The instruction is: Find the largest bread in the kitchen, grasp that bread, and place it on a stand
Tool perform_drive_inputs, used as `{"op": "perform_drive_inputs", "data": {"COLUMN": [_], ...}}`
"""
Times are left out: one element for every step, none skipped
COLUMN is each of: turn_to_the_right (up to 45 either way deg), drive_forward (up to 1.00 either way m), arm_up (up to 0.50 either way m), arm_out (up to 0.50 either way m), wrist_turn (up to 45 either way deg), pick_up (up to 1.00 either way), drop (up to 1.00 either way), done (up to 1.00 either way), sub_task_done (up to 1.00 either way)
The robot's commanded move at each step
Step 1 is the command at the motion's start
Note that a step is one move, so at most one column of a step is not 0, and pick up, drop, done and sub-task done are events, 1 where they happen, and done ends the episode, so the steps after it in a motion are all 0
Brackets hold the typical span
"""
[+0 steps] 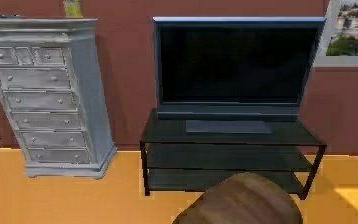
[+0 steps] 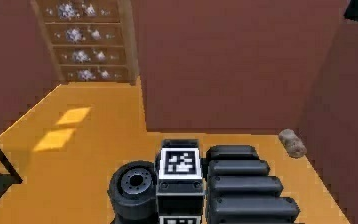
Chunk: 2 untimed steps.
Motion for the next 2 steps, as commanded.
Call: {"op": "perform_drive_inputs", "data": {"turn_to_the_right": [3.0,0.0], "drive_forward": [0.00,0.95], "arm_up": [0.00,0.00], "arm_out": [0.00,0.00], "wrist_turn": [0.0,0.0], "pick_up": [0.00,0.00], "drop": [0.00,0.00], "done": [0.00,0.00], "sub_task_done": [0.00,0.00]}}
